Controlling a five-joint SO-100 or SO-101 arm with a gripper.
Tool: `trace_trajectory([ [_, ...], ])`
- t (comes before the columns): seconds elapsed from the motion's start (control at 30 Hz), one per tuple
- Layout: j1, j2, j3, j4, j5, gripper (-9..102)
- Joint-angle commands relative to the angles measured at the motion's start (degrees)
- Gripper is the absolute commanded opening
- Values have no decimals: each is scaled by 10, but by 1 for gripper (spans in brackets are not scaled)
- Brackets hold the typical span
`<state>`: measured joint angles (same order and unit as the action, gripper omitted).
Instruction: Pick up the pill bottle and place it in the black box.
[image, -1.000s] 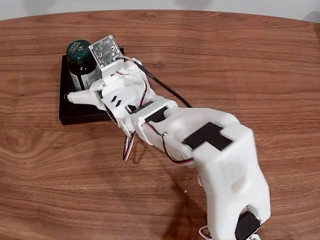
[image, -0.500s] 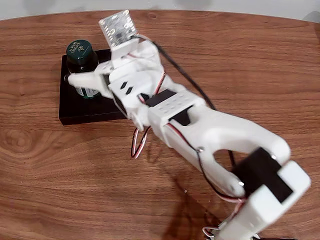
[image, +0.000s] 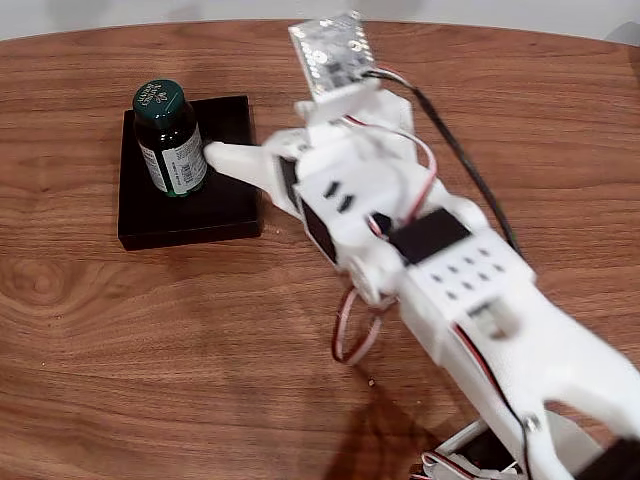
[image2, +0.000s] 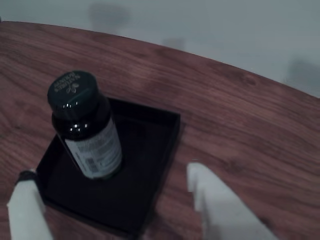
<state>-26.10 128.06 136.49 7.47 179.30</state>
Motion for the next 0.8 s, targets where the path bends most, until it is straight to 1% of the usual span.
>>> trace_trajectory([
  [0.0,33,129,18,54,-3,29],
  [0.33,119,316,127,163,0,27],
  [0.53,151,400,155,221,-16,27],
  [0.77,191,504,215,267,-25,27],
])
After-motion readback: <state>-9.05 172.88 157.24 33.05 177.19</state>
